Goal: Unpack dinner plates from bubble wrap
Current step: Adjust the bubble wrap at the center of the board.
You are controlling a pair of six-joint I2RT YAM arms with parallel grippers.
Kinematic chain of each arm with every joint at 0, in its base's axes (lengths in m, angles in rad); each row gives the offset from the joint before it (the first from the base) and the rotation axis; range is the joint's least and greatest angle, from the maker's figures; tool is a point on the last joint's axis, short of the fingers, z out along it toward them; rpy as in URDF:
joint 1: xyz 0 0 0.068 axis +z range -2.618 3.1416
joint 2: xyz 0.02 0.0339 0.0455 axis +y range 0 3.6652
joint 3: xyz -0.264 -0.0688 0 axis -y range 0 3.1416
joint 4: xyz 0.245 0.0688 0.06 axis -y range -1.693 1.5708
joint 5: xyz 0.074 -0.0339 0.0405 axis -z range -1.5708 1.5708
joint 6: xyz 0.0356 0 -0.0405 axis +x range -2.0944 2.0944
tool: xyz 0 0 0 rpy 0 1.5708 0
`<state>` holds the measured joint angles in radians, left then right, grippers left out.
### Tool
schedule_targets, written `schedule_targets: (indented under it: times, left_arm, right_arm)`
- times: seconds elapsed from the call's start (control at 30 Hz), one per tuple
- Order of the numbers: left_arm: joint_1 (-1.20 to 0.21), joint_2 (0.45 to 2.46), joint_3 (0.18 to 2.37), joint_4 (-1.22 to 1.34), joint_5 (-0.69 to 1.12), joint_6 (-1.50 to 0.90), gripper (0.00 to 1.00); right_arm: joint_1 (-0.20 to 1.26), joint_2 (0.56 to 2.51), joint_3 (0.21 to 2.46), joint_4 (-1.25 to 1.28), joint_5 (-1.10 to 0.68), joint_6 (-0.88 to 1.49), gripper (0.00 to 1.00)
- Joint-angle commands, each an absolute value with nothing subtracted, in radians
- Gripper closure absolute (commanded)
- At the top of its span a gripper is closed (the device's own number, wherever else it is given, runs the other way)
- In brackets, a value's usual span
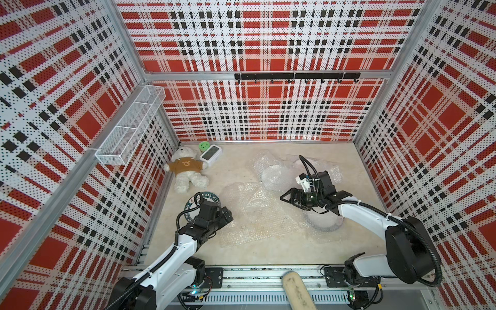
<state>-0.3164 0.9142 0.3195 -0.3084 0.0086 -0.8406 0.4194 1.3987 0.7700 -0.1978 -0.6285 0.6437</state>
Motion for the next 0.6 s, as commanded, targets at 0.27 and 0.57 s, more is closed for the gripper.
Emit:
schedule_targets:
  times: [0.27, 0.57]
  left_arm:
    - [-0.227, 1.003, 0.272, -0.108, 0.224, -0.839, 0.08]
    - [-0.226, 1.003, 0.262, -0.022, 0.298, -0.862, 0.42]
  right_arm:
    - [0.427, 1.408, 0.770, -0.177, -0.625, 0.638, 0.00]
    - [0.429, 1.415, 0.768, -0.169, -0.618, 0.641, 0.00]
